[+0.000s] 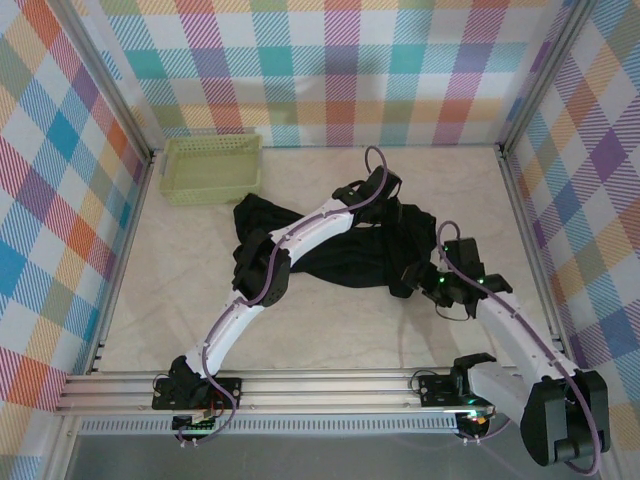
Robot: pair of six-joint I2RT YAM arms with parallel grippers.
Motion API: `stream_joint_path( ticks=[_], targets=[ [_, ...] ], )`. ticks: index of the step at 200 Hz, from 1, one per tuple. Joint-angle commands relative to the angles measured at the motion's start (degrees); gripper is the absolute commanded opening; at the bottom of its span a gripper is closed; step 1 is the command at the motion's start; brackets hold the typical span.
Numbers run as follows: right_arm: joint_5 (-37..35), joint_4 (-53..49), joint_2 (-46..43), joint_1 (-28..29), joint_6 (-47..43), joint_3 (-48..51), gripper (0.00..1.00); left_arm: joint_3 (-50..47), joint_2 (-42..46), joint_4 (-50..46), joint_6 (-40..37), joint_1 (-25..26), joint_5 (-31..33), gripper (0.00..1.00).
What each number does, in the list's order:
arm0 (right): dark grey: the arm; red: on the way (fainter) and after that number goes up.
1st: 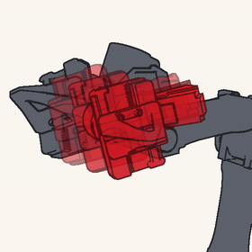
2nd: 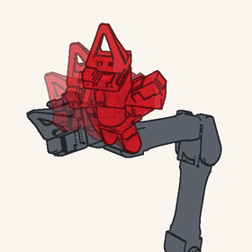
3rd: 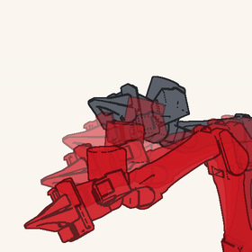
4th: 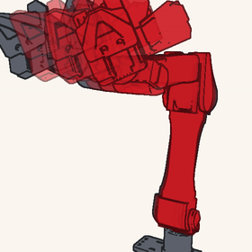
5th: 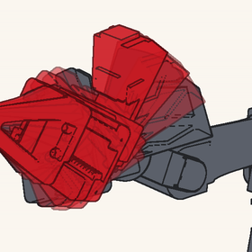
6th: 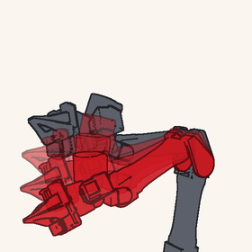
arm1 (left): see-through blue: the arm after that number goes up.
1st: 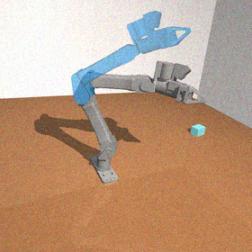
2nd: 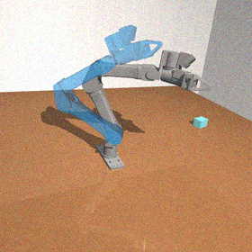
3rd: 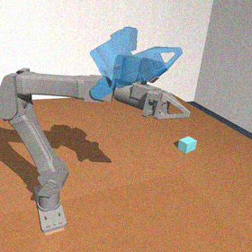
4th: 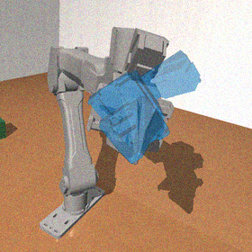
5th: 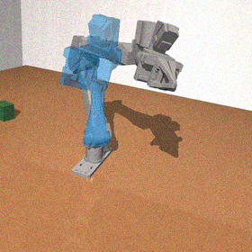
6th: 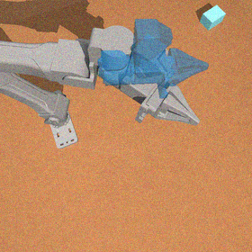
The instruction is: Fold the inside-out t-shirt
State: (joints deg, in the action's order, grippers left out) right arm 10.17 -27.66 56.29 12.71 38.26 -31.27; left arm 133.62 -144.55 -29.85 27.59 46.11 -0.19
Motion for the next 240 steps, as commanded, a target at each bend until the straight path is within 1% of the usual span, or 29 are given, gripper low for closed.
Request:
stream_joint_path(
  ticks=[1,25,39,59,72,78,91,98,109,125,140,152,162,177,189,199,207,218,225,231,240],
  targets=[
    [0.6,2.5,-0.2,2.2,0.9,2.4,0.65,0.9,2.3,0.5,-0.7,0.5,-0.2,0.24],
    [-3.9,3.8,3.0,5.6,0.6,1.8,0.67,1.0,2.2,0.3,-0.6,0.6,-0.3,0.25],
    [-5.3,5.5,5.6,6.0,-0.3,1.1,0.67,1.0,2.1,0.2,-0.6,0.6,-0.4,0.25],
    [-9.2,6.4,9.7,6.1,-2.5,-1.2,0.67,1.0,2.1,0.0,-0.5,0.7,-0.7,0.25],
    [-10.2,7.1,12.5,6.1,-3.6,-2.6,0.66,1.1,2.1,-0.1,-0.5,0.7,-0.9,0.26],
    [-10.1,7.5,14.0,6.1,-4.1,-3.3,0.64,1.2,2.1,-0.2,-0.5,0.7,-0.8,0.26],
    [-9.3,7.6,16.2,6.1,-4.4,-4.4,0.55,1.5,2.0,-0.4,-0.6,0.7,-0.8,0.27],
    [-8.8,7.4,16.8,6.3,-4.3,-4.7,0.48,2.2,1.7,-0.8,-0.7,0.7,-0.7,0.28],
    [-7.9,6.8,16.6,6.6,-4.3,-5.0,0.34,3.6,1.2,-1.7,-0.7,0.7,-0.7,0.28],
    [-7.2,5.0,14.1,7.2,-4.1,-5.1,0.18,6.1,0.0,-3.2,-0.9,0.7,-0.8,0.29],
    [-6.9,1.7,10.2,7.3,-3.9,-5.5,0.08,8.3,-0.7,-4.7,-1.1,0.7,-0.6,0.31],
    [-8.1,-2.3,6.2,7.3,-3.7,-6.6,0.00,11.1,-1.5,-7.5,-1.3,0.6,0.2,0.35],
    [-9.9,-5.9,2.8,7.3,-3.7,-7.9,0.00,13.9,-2.0,-10.4,-1.7,0.3,0.4,0.41],
    [-12.7,-11.5,-2.0,6.8,-4.2,-11.2,0.00,17.9,-1.9,-17.1,-1.7,-0.4,0.9,0.58],
    [-14.6,-15.4,-4.0,5.6,-4.6,-14.5,0.00,18.9,0.5,-23.3,-1.5,-1.1,2.5,0.68],
    [-15.2,-18.1,-4.6,3.8,-5.1,-17.2,0.00,15.8,4.9,-27.2,-1.5,-1.4,6.3,0.75],
    [-15.1,-19.7,-4.7,1.9,-5.6,-18.8,0.00,9.0,10.3,-27.9,-2.1,-1.5,10.1,0.80],
    [-14.6,-21.1,-4.5,-0.7,-6.2,-20.5,0.00,-4.8,20.6,-23.4,-2.9,-1.5,14.7,0.86],
    [-13.8,-21.1,-4.4,-2.7,-6.7,-21.1,0.00,-16.9,28.1,-18.7,-2.9,-1.9,16.8,0.93],
    [-13.1,-21.0,-4.4,-3.9,-7.1,-21.3,0.00,-25.6,34.3,-15.0,-2.6,-2.6,17.6,0.97],
    [-12.1,-21.1,-3.9,-6.4,-7.5,-22.0,0.00,-36.7,42.4,-11.2,-1.3,-4.4,17.9,0.99]
  ],
)
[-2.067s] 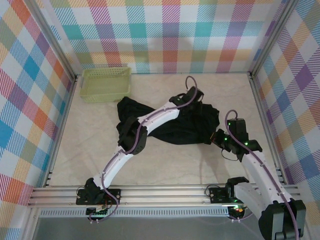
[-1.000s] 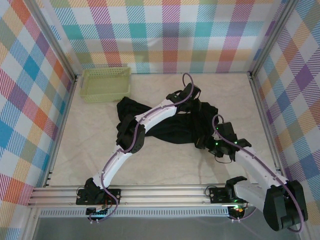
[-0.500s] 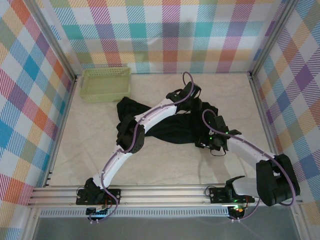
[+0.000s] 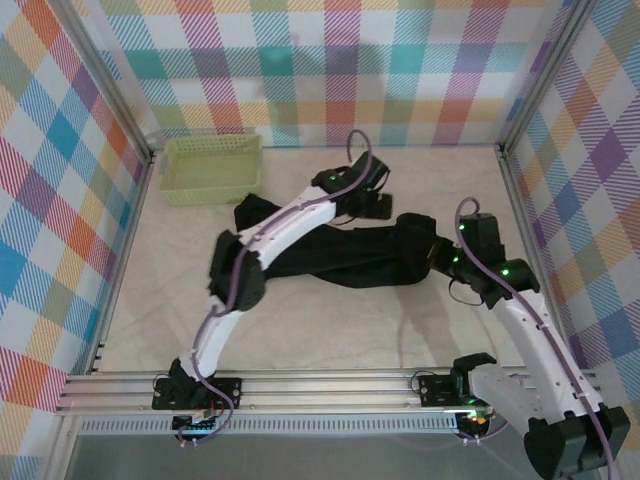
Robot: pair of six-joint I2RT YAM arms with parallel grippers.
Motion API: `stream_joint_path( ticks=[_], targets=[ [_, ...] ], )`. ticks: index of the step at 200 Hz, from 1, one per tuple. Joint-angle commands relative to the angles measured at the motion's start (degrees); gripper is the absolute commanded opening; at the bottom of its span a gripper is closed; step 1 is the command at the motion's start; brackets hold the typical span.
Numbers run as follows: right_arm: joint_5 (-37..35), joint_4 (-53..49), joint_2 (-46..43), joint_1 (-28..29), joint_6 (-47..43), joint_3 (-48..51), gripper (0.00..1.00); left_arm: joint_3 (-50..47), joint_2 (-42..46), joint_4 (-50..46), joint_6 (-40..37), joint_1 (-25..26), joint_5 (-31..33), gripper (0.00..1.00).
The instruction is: Fold the inside-out t-shirt
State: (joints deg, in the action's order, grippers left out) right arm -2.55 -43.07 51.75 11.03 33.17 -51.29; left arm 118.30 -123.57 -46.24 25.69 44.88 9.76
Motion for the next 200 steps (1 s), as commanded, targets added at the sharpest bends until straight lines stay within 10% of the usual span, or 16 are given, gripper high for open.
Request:
stream_joint_path(
  ticks=[1,57,92,200],
  targets=[
    [0.7,-5.7,0.7,-4.9,-2.5,-2.0,0.00,-22.5,22.4,5.5,0.7,-3.5,8.0,0.99],
    [5.6,-4.0,2.5,-10.9,-3.5,-3.3,0.00,-62.0,50.6,15.1,8.2,-19.5,-2.0,0.95],
    [7.8,-1.9,2.6,-10.9,-2.9,-0.8,0.00,-72.9,53.3,24.4,16.5,-17.0,-11.1,0.86],
    [6.5,-1.7,2.8,-10.9,-3.4,0.0,0.00,-79.7,49.0,27.9,29.8,-9.1,-7.0,0.57]
  ],
)
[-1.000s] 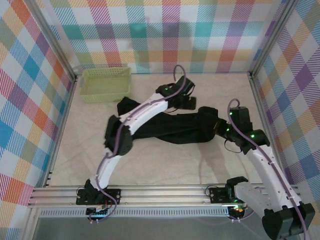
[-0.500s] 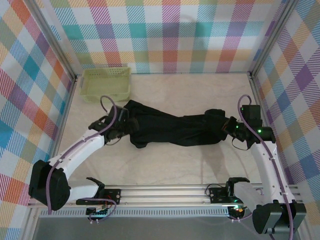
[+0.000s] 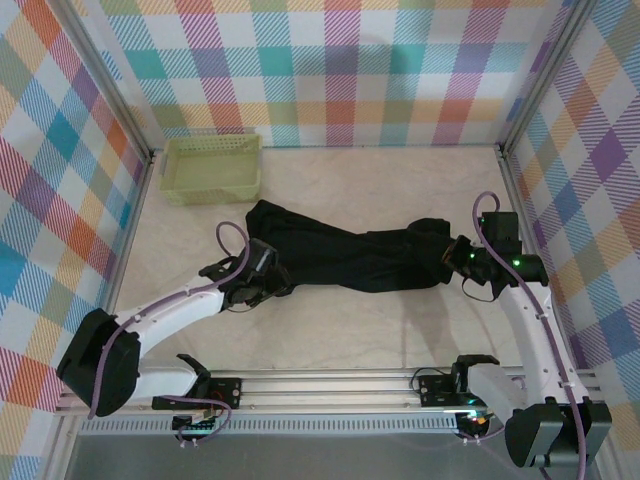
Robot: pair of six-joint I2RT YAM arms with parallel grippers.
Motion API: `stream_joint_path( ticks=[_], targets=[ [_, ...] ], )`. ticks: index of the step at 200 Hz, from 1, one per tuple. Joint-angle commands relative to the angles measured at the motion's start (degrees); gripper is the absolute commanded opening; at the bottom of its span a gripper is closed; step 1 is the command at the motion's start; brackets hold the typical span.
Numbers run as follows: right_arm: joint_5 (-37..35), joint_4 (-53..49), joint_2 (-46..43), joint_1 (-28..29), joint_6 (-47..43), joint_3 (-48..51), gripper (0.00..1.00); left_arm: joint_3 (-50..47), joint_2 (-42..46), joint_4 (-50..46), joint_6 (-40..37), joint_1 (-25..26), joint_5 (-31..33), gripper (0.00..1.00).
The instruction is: Fold the inside-out t-shirt
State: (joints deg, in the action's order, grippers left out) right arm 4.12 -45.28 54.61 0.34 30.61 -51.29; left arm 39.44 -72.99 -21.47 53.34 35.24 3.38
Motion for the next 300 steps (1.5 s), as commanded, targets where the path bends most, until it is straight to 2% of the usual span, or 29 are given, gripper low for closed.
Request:
stream_joint_path(
  ticks=[1,64,115,155,177,198,221,238,249,263,300],
  targets=[
    [-0.2,0.5,0.0,-0.2,-0.8,0.0,0.00,-0.8,-1.6,3.2,2.2,0.5,-0.6,0.56],
    [-2.2,0.0,1.0,-0.2,-1.3,-1.0,0.00,-0.2,-5.1,1.8,2.1,0.5,0.1,0.21],
    [-4.2,-0.9,2.6,-0.2,-1.6,-4.0,0.00,1.4,-4.4,-1.6,-0.2,0.5,1.9,0.00],
    [-5.6,-3.0,4.0,-0.5,-2.3,-9.9,0.00,7.7,1.8,-8.2,-6.6,-0.6,8.1,0.00],
    [-5.9,-7.8,7.6,-3.6,-2.7,-21.6,0.00,19.8,5.6,-13.9,-14.9,-3.9,16.1,0.00],
    [-2.9,-11.8,11.9,-6.7,-0.3,-34.9,0.00,31.0,7.7,-12.5,-21.5,-8.7,21.7,0.00],
    [0.9,-13.3,14.3,-8.7,2.2,-45.8,0.00,40.3,8.9,-9.4,-22.7,-17.4,15.8,0.00],
    [2.1,-15.0,15.9,-8.9,1.7,-51.4,0.00,44.1,9.1,-7.7,-24.4,-20.2,11.4,0.00],
    [3.8,-14.1,15.1,-8.9,1.0,-50.1,0.00,45.3,8.2,-8.3,-26.0,-20.3,8.5,0.00],
    [5.1,-11.5,12.6,-8.8,0.2,-43.7,0.00,42.6,7.7,-9.4,-26.3,-20.4,4.9,0.00],
    [11.3,-5.2,7.0,-8.8,-1.0,-20.5,0.00,21.7,9.9,-7.0,-22.4,-21.5,3.0,0.00]
  ],
)
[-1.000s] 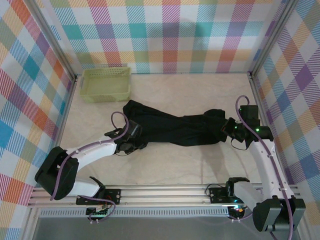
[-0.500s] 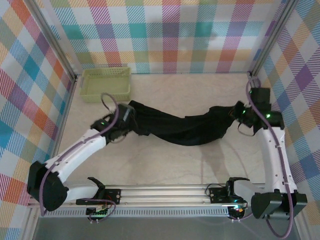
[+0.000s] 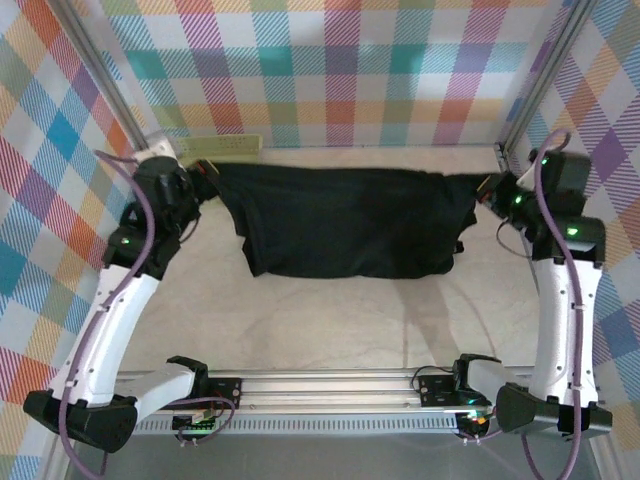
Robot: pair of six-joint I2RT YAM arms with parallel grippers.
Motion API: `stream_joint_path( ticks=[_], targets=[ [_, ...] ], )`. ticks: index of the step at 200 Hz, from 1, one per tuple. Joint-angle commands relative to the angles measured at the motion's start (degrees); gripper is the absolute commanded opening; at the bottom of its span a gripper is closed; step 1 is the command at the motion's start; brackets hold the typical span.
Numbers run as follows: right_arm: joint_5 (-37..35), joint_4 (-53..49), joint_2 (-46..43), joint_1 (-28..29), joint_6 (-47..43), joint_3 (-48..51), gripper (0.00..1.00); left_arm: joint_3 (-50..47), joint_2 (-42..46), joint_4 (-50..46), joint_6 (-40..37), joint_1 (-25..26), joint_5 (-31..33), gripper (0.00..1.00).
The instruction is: Fold the inside-out t-shirt
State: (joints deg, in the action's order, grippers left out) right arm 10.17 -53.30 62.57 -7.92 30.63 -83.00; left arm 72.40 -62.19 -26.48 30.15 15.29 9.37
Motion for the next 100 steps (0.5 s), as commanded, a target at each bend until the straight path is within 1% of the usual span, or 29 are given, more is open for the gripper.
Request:
stream_joint_path(
  ticks=[1,21,35,49,61,72,100],
  targets=[
    [5.5,3.0,-1.0,-0.5,-1.1,11.6,0.00,-11.7,-0.8,-1.9,0.9,-1.6,-3.0,0.00],
    [7.8,5.6,-1.8,-0.1,-1.2,23.0,0.00,-20.1,-1.3,-0.5,1.9,-2.3,-3.1,0.00],
    [9.9,9.1,-1.5,0.6,-0.3,30.7,0.02,-24.0,-2.3,0.8,1.9,-3.0,-3.2,0.00],
    [10.9,12.0,0.0,1.5,0.4,35.7,0.05,-26.5,-3.6,2.1,1.9,-3.9,-2.5,0.00],
    [10.8,13.6,1.0,2.1,0.7,38.0,0.09,-27.5,-4.9,3.2,1.8,-4.8,-2.5,0.00],
    [10.9,14.8,1.5,2.0,0.7,38.9,0.19,-27.5,-6.1,3.6,1.7,-5.4,-2.3,0.00],
    [13.7,14.9,1.3,2.0,-1.3,36.5,0.32,-25.6,-9.3,3.2,1.2,-7.0,-0.3,0.00]
  ],
)
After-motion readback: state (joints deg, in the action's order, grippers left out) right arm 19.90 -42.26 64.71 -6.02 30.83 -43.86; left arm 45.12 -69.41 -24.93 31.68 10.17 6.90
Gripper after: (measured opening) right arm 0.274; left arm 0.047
